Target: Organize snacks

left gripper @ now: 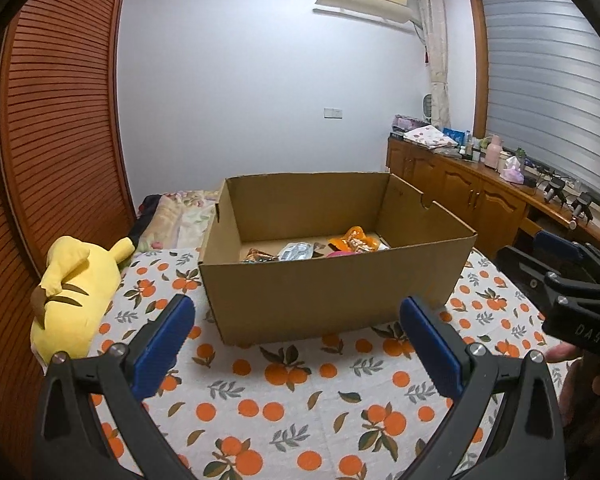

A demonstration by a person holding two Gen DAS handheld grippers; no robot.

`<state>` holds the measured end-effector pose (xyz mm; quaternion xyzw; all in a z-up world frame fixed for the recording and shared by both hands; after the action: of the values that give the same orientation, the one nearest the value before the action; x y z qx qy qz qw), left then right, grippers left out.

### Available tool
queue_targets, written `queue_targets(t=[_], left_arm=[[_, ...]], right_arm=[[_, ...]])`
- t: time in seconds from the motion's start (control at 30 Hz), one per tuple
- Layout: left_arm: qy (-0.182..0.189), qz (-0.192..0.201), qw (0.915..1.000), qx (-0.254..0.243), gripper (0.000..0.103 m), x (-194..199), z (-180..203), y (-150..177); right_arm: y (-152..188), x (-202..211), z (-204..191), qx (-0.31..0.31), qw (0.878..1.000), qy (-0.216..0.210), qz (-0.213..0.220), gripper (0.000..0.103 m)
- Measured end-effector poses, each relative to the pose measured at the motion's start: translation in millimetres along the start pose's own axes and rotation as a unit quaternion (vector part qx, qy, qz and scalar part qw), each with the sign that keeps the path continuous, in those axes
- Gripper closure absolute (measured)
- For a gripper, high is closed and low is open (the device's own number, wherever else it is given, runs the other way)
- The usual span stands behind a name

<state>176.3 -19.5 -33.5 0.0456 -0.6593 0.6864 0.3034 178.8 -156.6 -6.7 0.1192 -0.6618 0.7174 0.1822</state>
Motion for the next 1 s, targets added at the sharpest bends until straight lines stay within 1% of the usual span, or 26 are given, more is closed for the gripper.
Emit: queue_targets(t=[0.3, 0.47, 1.0], left_arm=[[-0.011, 0.000, 0.9999, 0.006, 0.000, 10, -7, 11], [-0.012, -0.001, 0.9999, 0.010, 0.000, 10, -9, 12], [-0.012, -0.001, 0.9999, 0.010, 0.000, 10, -11, 12]], right_arm=[[11, 3, 9, -0.010, 1.000, 0.012, -0.004, 0.011], [15, 2, 11, -0.011, 1.000, 0.013, -0.009, 0.011], [15, 3, 13, -0.011, 1.000, 0.018, -0.007, 0.011]])
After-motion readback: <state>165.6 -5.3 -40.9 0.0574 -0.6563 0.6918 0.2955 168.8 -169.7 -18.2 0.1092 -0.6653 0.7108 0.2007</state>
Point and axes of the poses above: each gripper's, at about its wrist camera, not at the fingertips, and x roughly against the way its jaws point, z to its right, y to its underside, the point moved 9 cm from there along -x, roughly the way its jaws point, and after that the axes turned 12 degrees about y, right-handed, at the moved point
